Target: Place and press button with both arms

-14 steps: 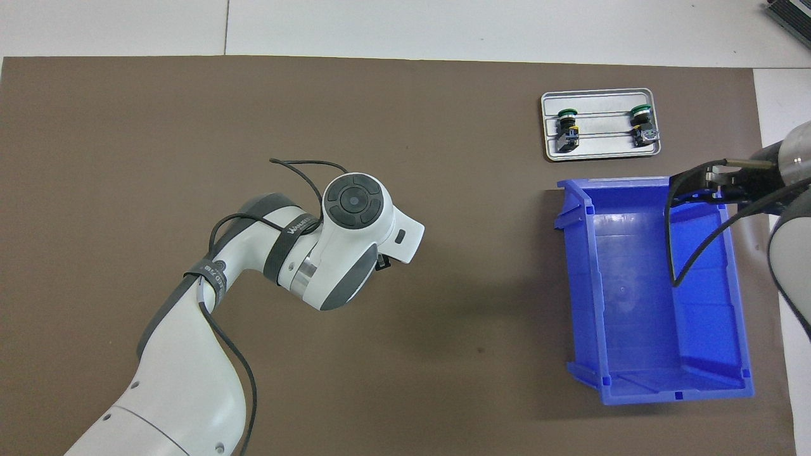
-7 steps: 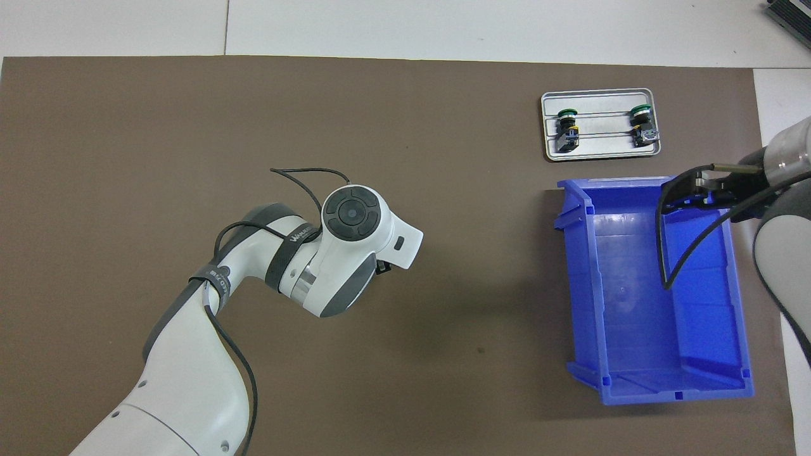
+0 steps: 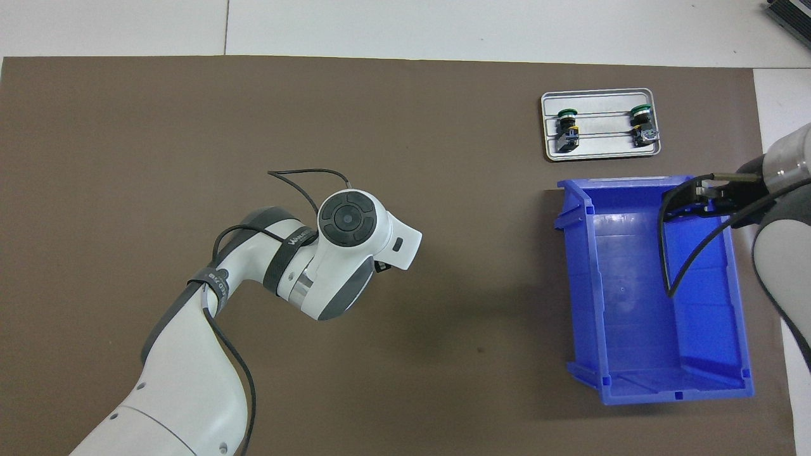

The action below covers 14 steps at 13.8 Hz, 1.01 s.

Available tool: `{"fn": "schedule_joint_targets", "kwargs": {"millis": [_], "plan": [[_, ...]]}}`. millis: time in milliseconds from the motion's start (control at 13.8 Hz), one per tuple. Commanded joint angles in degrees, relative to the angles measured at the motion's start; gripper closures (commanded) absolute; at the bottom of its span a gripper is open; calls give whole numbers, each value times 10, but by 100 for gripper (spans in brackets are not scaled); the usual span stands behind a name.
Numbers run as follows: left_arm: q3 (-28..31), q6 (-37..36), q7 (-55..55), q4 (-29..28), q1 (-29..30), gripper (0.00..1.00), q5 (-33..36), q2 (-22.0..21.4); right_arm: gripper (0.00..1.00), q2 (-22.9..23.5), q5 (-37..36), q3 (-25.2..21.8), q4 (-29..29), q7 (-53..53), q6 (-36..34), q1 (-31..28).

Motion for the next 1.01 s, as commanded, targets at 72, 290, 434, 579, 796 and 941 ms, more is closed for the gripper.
{"fn": "schedule_joint_targets", "kwargs": {"millis": [72, 290, 434, 579, 796, 941], "plan": [[9, 18, -10, -14, 2, 88, 14, -5, 0, -15, -4, 5, -17, -9, 8, -8], [12, 13, -11, -2, 4, 95, 13, -4, 0, -14, -4, 5, -15, -10, 8, -7], [25, -9, -13, 32, 3, 95, 7, 2, 0, -14, -4, 5, -14, -13, 7, -7], [24, -60, -13, 83, 22, 95, 3, 11, 0, -14, -4, 5, -14, -13, 7, -6], [24, -92, -10, 140, 50, 95, -57, 24, 0, -14, -4, 5, -14, -14, 7, -5], [21, -113, -5, 147, 79, 95, -86, 14, 0, -14, -4, 5, -14, -15, 8, -5]]}}
